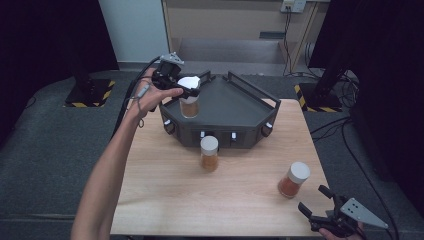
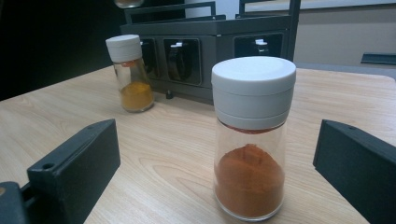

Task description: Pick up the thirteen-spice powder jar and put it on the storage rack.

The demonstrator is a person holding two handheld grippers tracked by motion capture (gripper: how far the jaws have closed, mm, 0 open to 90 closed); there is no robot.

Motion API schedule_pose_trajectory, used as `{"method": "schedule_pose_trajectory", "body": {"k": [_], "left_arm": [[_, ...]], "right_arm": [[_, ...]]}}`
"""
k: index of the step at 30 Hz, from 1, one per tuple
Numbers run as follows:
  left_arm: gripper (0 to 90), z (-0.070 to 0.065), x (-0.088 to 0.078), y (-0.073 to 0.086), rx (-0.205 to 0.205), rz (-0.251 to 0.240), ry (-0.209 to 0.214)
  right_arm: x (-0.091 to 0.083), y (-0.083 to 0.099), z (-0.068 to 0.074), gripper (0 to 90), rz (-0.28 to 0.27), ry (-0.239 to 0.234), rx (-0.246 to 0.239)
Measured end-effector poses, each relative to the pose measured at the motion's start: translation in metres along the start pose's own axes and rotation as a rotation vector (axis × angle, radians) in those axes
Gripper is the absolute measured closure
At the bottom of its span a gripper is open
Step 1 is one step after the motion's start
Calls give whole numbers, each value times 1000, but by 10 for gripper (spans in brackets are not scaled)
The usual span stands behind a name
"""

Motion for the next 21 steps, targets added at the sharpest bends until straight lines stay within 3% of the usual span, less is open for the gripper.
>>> {"method": "schedule_pose_trajectory", "body": {"k": [10, 16, 21], "left_arm": [[295, 6, 30, 3, -49, 21, -79], [296, 10, 40, 8, -99, 29, -95], [295, 13, 46, 11, -97, 48, -125]], "right_arm": [[-1, 0, 0, 9, -11, -9, 4], [-1, 1, -1, 9, -15, -16, 4], [-1, 1, -1, 9, -19, -19, 4]]}}
Point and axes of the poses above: each handheld gripper's, and its own axes: x roughly forward along the jaws, y roughly out of its underside, z roughly to its left, the point moved 9 cm from there along x, roughly forward along the jaws, and after that the axes turned 12 degrees about -y, right-handed, at the moved point
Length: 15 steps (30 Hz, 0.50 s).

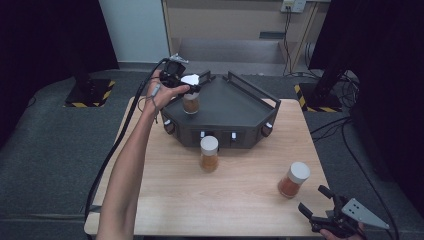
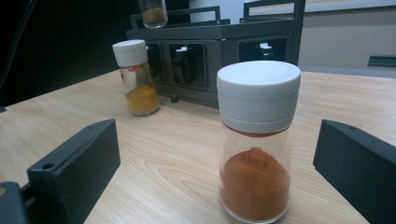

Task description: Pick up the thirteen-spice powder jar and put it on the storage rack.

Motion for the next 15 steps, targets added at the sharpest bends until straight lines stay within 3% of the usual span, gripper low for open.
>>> {"method": "schedule_pose_trajectory", "body": {"k": [7, 15], "left_arm": [[296, 1, 7, 2, 18, 24, 9], [296, 1, 13, 2, 12, 42, 17]], "right_arm": [[0, 0, 0, 9, 3, -2, 0], [0, 0, 0, 9, 3, -2, -1]]}}
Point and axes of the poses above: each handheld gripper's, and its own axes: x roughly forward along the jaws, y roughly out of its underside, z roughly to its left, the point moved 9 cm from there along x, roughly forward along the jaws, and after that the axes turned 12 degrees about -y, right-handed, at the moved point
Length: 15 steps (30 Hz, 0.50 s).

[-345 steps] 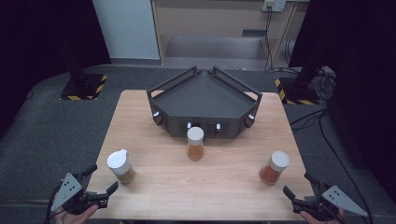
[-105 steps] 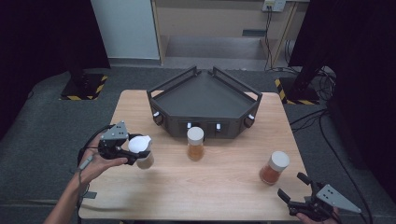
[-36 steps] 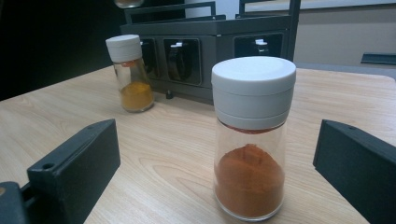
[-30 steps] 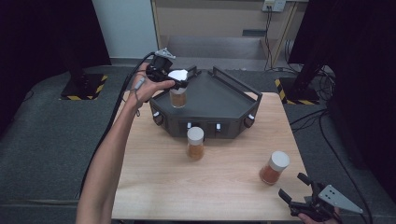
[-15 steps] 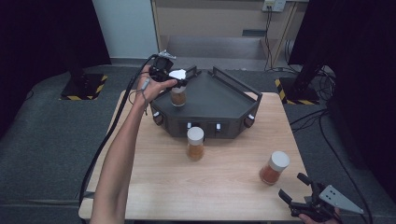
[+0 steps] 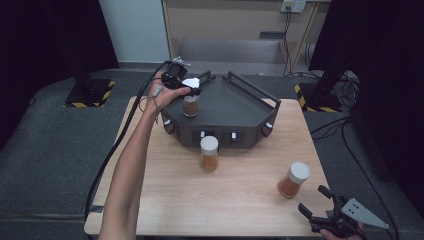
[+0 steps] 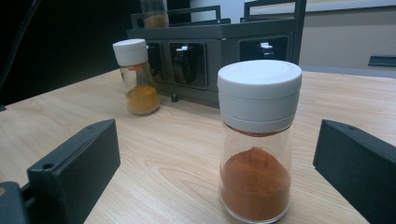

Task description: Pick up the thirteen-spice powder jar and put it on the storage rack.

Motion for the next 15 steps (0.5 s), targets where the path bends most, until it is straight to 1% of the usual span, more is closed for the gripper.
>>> {"method": "schedule_pose_trajectory", "body": {"k": [7, 15], "left_arm": [[295, 1, 2, 0, -10, 6, 14], [292, 1, 3, 1, -15, -2, 12]], "right_arm": [[0, 0, 0, 9, 1, 1, 0], [0, 0, 0, 9, 0, -1, -3]]}}
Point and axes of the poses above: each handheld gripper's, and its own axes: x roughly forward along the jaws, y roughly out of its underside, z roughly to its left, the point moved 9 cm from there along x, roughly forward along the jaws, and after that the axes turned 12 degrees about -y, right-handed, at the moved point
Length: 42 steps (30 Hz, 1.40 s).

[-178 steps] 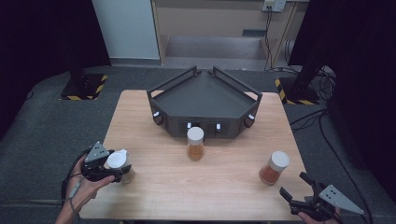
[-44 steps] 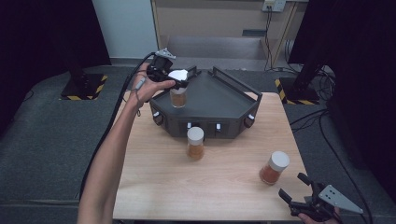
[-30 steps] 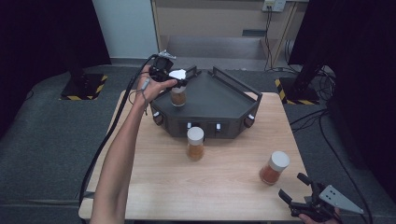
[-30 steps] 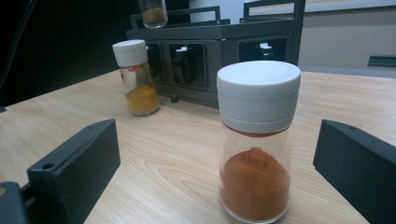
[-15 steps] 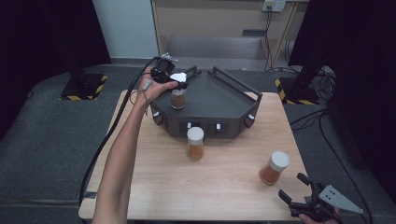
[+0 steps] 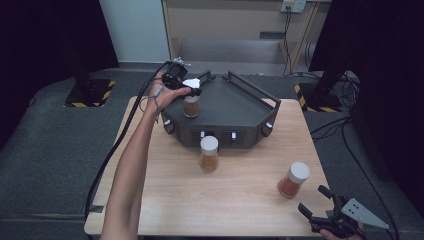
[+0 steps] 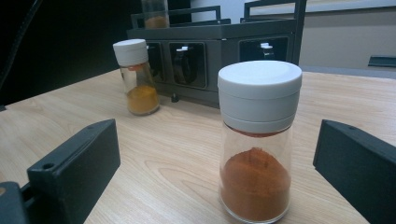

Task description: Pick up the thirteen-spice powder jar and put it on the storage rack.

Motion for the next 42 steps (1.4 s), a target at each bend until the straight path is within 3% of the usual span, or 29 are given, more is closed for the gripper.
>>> {"method": "schedule_pose_trajectory", "body": {"k": [4, 11, 13, 14, 16, 20, 22, 26, 31, 42], "left_arm": [[276, 0, 0, 0, -8, -7, -6], [101, -5, 1, -1, -22, -34, -16], [103, -6, -4, -1, -9, -72, -57], [102, -6, -4, -1, -9, -72, -57], [99, -3, -11, -2, -29, -105, -75], [103, 4, -22, -2, -78, -156, -63], [97, 7, -29, -3, -73, -178, -66], [54, 12, -40, -3, -104, -221, -40], [23, 9, -52, -6, -91, -249, -1], [17, -3, -82, -8, -22, -294, 31]], "right_arm": [[0, 0, 0, 9, 1, -1, -1], [0, 0, 0, 9, -1, -1, -1], [0, 0, 0, 9, -2, -2, -1], [0, 0, 0, 9, -2, -2, -1], [0, 0, 0, 9, -2, -1, 1], [1, 0, 0, 9, -1, -2, 1], [1, 0, 0, 9, -2, -2, 0], [1, 0, 0, 9, -2, -3, 0], [1, 0, 0, 9, 0, -1, 2], [1, -1, 1, 10, 1, -1, 2]]}}
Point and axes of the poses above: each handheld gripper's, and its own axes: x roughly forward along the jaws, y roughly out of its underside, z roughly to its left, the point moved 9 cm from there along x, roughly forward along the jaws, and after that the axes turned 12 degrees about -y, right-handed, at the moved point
